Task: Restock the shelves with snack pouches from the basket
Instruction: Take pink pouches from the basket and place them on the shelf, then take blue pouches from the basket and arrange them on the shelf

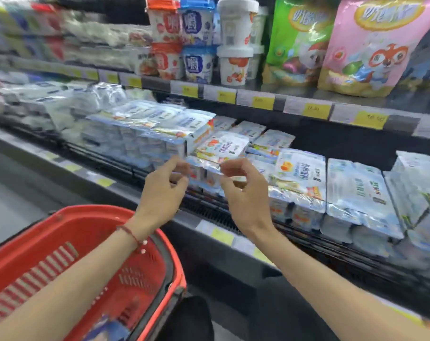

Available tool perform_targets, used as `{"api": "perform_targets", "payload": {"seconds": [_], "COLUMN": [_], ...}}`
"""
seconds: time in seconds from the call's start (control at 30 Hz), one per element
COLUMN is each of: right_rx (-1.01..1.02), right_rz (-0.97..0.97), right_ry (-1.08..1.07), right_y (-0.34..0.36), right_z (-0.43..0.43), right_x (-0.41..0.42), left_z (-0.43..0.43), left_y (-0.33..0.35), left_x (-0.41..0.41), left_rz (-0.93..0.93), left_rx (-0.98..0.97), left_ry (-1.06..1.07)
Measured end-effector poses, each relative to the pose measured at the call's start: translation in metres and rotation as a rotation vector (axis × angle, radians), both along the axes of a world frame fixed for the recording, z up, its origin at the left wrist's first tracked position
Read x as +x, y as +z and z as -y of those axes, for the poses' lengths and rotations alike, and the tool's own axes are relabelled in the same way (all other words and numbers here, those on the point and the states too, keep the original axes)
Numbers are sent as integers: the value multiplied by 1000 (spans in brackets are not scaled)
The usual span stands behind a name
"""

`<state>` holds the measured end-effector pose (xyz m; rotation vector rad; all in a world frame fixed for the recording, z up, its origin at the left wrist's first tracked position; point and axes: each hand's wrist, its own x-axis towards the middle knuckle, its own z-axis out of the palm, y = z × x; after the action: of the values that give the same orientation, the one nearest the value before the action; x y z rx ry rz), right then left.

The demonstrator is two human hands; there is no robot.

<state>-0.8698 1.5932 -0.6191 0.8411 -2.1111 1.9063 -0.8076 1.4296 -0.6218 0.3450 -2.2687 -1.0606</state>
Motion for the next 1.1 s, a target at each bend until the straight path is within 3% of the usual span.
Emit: {"api": "perform_targets", "payload": {"seconds": [0.3,0.57,0.93,1.1], "right_rx": [228,494,1200,1711], "right_rz": [98,57,-74,-146], "right_ry": [363,582,933,1029], "right_y": [-68,-114,-188,-257], "right_z": [99,173,263,274], "right_x": [109,183,222,210], "left_z": [66,114,149,158], "left_y": [-74,-138,-210,-257], "left_x": [140,256,346,351], "left_rz": [137,345,680,1142], "left_rx": [64,178,362,467], "left_ry": [186,344,453,296]}}
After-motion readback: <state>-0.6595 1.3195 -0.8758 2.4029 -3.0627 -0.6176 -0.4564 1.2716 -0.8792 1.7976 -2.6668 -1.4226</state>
